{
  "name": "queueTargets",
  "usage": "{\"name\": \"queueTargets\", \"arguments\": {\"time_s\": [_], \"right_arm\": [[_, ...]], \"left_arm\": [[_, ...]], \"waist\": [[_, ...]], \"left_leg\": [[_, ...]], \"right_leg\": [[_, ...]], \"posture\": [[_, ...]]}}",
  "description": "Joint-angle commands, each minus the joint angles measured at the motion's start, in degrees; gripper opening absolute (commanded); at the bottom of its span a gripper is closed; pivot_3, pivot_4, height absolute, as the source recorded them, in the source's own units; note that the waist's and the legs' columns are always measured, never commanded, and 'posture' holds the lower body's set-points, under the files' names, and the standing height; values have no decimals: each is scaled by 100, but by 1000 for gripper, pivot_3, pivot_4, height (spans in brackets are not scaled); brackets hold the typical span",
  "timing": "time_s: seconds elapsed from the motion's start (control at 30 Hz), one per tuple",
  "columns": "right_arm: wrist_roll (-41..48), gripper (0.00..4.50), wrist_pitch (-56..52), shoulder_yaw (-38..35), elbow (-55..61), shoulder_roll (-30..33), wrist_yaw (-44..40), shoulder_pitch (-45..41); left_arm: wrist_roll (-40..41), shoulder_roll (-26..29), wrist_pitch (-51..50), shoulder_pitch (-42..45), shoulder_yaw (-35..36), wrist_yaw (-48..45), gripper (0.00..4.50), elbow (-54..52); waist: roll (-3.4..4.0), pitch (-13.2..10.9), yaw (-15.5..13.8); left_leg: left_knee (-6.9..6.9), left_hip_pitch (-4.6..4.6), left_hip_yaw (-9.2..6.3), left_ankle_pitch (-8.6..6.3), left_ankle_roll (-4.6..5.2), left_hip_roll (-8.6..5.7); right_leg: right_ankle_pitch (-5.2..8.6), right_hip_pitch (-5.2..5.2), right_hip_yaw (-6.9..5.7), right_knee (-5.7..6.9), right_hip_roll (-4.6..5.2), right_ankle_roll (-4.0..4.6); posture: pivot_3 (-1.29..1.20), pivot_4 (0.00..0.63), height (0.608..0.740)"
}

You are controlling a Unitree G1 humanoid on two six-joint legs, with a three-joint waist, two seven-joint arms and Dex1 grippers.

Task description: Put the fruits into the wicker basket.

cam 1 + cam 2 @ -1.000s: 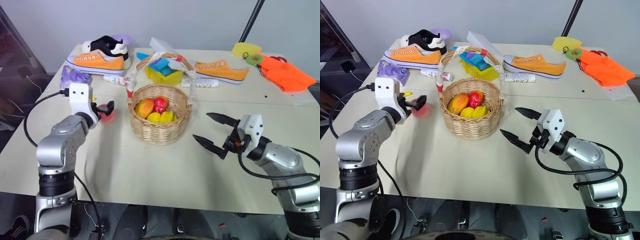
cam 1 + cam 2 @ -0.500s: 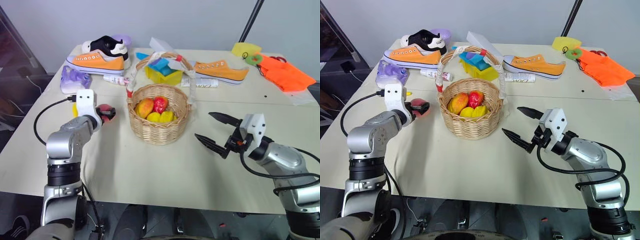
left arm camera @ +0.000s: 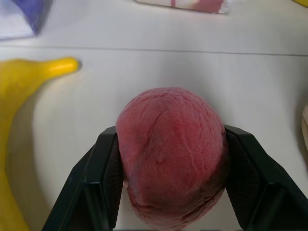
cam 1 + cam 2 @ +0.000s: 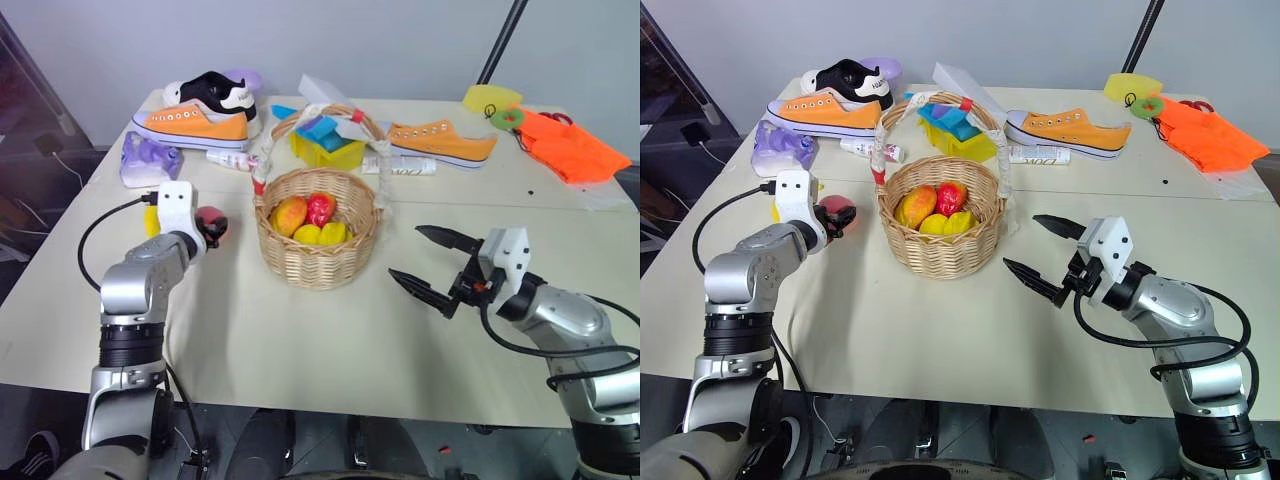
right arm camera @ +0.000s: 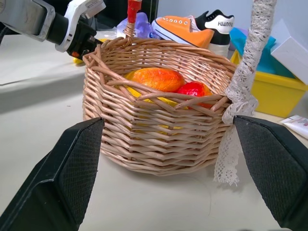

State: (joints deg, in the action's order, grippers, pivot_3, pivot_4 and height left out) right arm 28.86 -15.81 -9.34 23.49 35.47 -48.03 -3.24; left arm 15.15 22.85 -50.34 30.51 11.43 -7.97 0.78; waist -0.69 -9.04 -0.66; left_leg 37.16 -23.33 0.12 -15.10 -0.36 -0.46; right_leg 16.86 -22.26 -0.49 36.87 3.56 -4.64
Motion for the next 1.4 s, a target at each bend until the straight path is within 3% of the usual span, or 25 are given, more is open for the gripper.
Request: {"name": "queueTargets", "arguments": {"time_s": [0.03,0.23,0.37,0.5,0.63,0.7,0.83,0.87,1.0,1.23,1.4], "right_arm": [[208,4500,101,-217,142,59,-88,-67],[155,4500,174,-239,-3,59,-133,-65],[140,4500,237,-216,-121,74,-202,-161],[151,4500,277,-213,-217,94,-271,-227],[122,4500,285,-159,-246,59,-249,-298],[97,4500,290,-132,-221,44,-218,-301],[102,4500,268,-127,-121,29,-130,-249],[107,4500,262,-134,-103,22,-101,-227],[117,4500,256,-149,-43,40,-46,-144],[144,4500,231,-94,-28,23,1,-158],[192,4500,217,-52,-76,37,-66,-264]], "left_arm": [[-31,227,289,-153,272,-54,2432,-652],[1054,538,-85,-541,733,-1011,2432,-2004],[2514,1583,-324,-1332,1220,-2772,2432,-3278],[3646,1524,-454,-1018,1486,-2809,2432,-3455],[3243,693,-92,-470,419,-2096,2432,-3335],[2675,356,148,-267,-164,-1760,2432,-3025],[1844,-142,687,7,-621,-1197,2432,-2289],[1866,-266,765,22,-608,-1191,2432,-2188],[1830,-417,887,-54,-708,-1261,4343,-2177],[2491,-267,872,-448,-330,-1678,4435,-2751],[3573,244,571,-1198,641,-1815,4435,-3495]], "waist": [[0,0,15],[0,0,6],[4,0,61],[6,0,24],[6,1,-21],[3,1,-25],[1,0,34],[2,0,46],[2,0,30],[1,-1,5],[1,-1,28]], "left_leg": [[0,0,0,0,0,0],[0,-1,0,0,-2,0],[-5,3,0,0,-3,0],[-2,5,0,4,-10,2],[10,6,0,5,-9,-1],[11,5,0,5,-7,-5],[8,4,0,5,-5,-5],[7,4,0,6,-5,-1],[7,6,0,6,-5,2],[13,6,0,6,-5,1],[12,8,0,6,-5,2]], "right_leg": [[0,-1,1,1,0,0],[1,-2,2,1,4,2],[5,-1,3,1,5,9],[16,-1,3,8,6,30],[16,11,2,7,6,30],[6,14,2,7,6,11],[5,1,2,17,-5,9],[5,-2,3,21,-11,9],[5,1,3,25,-17,9],[5,3,3,25,-15,9],[6,4,4,25,-12,10]], "posture": [[0,150,740],[0,150,740],[0,150,740],[0,150,740],[0,150,740],[0,150,740],[0,150,740],[0,150,740],[0,150,740],[0,150,740],[0,150,740]]}}
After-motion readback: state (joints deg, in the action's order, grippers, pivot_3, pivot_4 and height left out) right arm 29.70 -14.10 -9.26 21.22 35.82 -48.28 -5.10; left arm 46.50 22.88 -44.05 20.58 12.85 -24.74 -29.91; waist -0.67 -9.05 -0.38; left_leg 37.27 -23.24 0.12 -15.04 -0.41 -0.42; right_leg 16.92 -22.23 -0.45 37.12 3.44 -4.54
